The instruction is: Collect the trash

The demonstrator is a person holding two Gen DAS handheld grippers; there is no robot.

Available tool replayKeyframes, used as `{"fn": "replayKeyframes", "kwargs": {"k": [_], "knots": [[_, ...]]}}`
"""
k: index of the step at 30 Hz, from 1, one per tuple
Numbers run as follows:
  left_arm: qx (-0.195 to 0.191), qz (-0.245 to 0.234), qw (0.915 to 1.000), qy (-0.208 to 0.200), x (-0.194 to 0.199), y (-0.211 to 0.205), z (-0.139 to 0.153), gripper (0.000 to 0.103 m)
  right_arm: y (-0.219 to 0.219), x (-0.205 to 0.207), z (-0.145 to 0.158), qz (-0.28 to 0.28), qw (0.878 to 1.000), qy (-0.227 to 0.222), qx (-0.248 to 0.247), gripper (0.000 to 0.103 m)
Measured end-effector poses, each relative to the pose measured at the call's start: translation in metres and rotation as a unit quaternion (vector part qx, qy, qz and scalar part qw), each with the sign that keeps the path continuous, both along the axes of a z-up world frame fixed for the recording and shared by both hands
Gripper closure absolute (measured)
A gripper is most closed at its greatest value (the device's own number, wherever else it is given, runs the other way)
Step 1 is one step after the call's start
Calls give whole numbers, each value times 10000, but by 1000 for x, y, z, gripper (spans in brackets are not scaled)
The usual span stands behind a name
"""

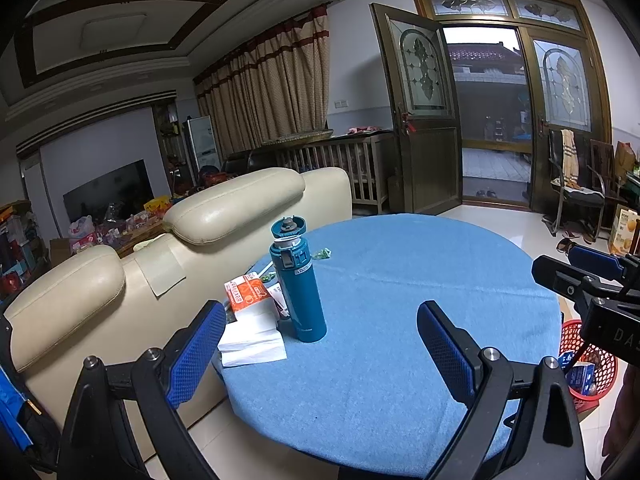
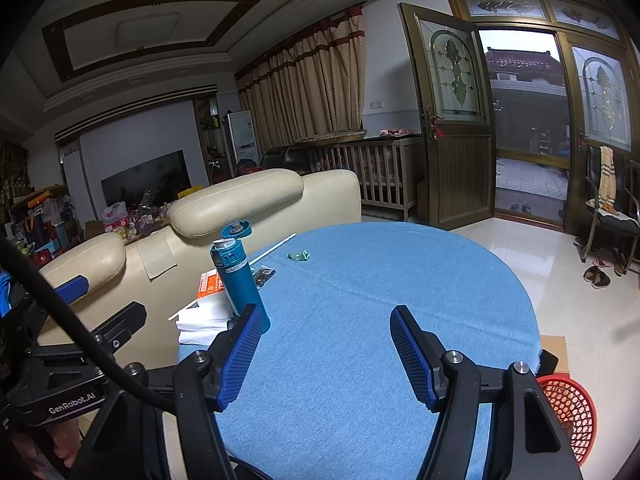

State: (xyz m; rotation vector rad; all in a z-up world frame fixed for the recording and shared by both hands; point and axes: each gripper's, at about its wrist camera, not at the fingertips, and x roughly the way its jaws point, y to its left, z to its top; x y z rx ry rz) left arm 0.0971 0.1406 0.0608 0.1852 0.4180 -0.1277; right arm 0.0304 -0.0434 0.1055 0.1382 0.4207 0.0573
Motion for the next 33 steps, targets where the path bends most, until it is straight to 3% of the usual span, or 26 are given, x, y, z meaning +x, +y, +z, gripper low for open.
{"fn": "replayKeyframes", "kwargs": {"k": [33], "knots": [[-43, -79, 9999, 62, -3, -4, -2, 7, -3, -1, -3, -37, 10000, 21, -16, 33]]}}
